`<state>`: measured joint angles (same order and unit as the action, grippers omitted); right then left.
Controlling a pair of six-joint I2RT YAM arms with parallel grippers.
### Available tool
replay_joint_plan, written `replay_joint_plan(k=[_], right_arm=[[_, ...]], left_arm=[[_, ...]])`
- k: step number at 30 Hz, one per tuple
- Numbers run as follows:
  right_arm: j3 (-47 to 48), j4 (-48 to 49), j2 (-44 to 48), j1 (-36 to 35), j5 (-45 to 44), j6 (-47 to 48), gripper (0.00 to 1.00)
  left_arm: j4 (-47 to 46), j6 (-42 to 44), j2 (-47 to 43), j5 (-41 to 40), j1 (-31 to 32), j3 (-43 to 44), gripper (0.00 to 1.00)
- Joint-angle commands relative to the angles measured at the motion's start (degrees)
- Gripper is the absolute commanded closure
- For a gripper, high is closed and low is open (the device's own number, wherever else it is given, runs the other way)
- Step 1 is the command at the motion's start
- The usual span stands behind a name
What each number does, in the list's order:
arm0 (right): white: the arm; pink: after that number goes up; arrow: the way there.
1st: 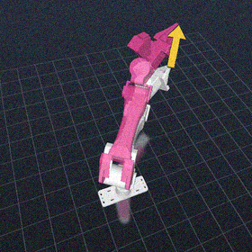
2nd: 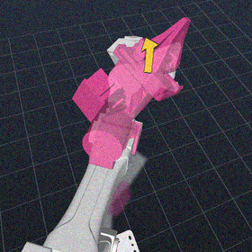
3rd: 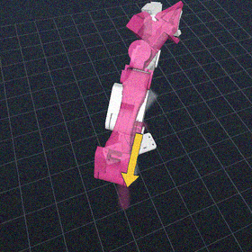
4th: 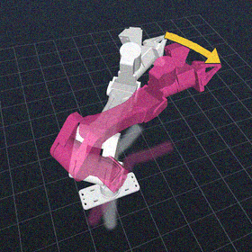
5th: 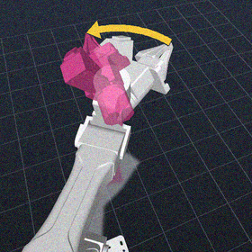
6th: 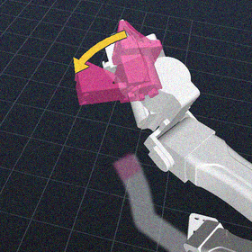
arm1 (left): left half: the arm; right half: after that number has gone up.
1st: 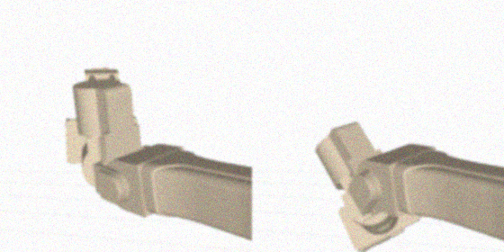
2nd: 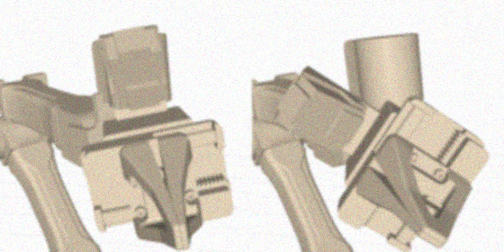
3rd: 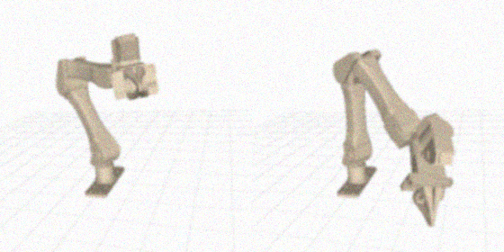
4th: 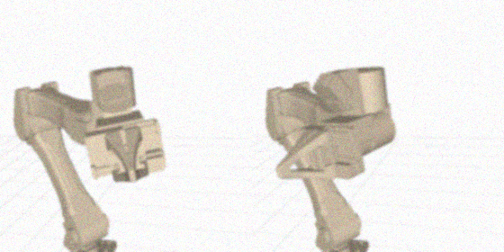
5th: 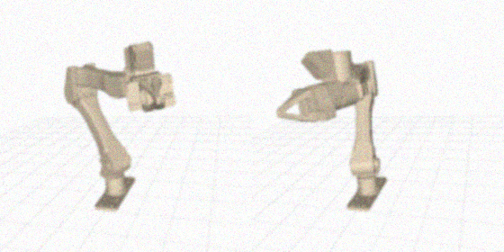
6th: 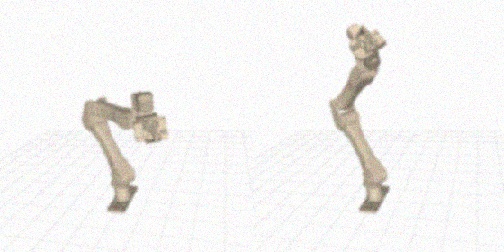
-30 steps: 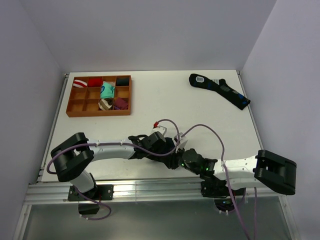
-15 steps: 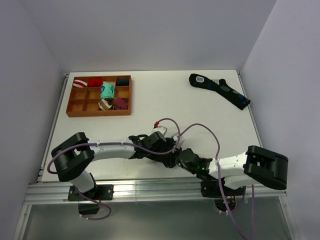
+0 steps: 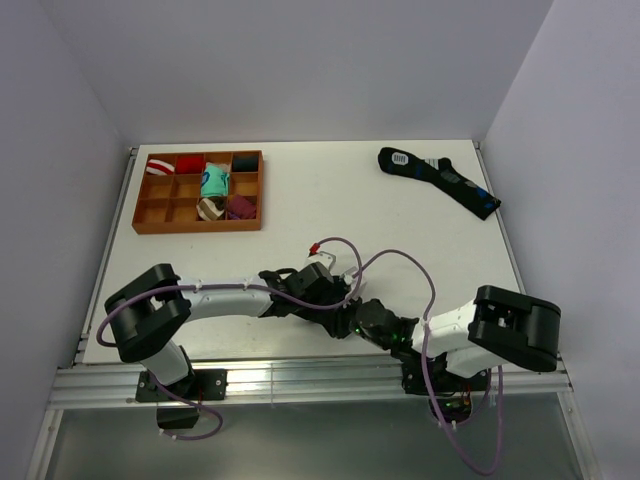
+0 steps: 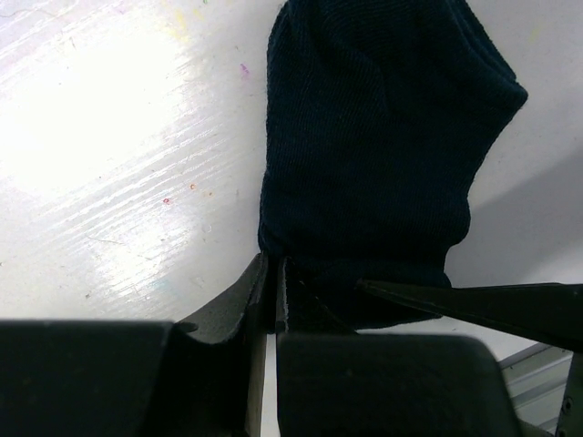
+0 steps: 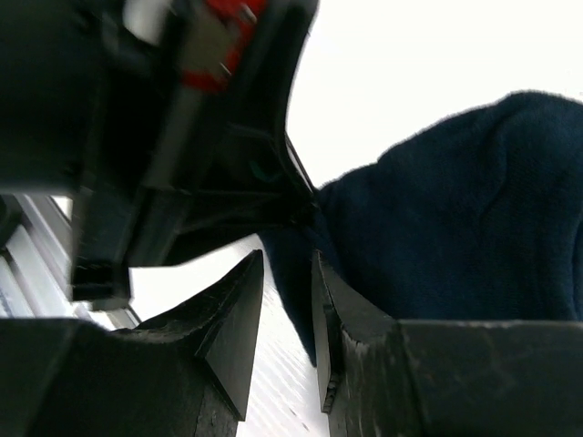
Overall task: Roll the socks
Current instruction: Roll the sock at the center of the board.
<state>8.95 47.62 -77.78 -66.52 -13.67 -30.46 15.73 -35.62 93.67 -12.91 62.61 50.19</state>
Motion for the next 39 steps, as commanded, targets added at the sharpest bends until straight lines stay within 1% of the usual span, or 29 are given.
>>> replay_joint_plan(k=[1, 9, 15, 17, 23, 30, 35, 39], right_arm=[[-1.13, 3.19, -1.32, -0.63, -1.36, -0.57, 0.65], [-2.53, 2.40, -1.94, -2.12, -4.78, -1.71, 0.66], [-1.13, -0.59, -2.99, -3.88, -7.15, -1.45, 0.66], [-0.52, -2.08, -3.96, -4.67, -8.56, -1.80, 0.66], [-0.95, -2.00, -6.33, -6.16, -10.76, -3.82, 0.66], [-1.13, -2.61, -8.44, -6.87, -12.25, -5.66, 0.67], [-0.78, -3.32, -10.02, -7.92, -13.57, -6.37, 0.69], [-0.34, -4.29, -11.43, -8.54, -14.10, -7.33, 0.76]], left_arm=[[0.62, -0.33, 1.60, 1.13, 0.23, 1.31, 0.90], [0.36, -0.51, 1.61, 1.74, -0.12, 1.40, 0.90], [0.36, -0.86, 1.43, 2.36, -0.65, 1.49, 0.90], [0.36, -1.03, 1.34, 2.62, -0.91, 1.66, 0.90], [0.71, -1.91, 1.17, 3.59, -1.61, 1.92, 0.89], [-0.69, -2.97, -0.15, 6.75, -2.93, 0.87, 0.88], [-2.19, -3.67, -0.77, 9.30, -4.25, 0.08, 0.87], [-2.81, -4.28, -1.21, 10.97, -4.78, -0.18, 0.86]])
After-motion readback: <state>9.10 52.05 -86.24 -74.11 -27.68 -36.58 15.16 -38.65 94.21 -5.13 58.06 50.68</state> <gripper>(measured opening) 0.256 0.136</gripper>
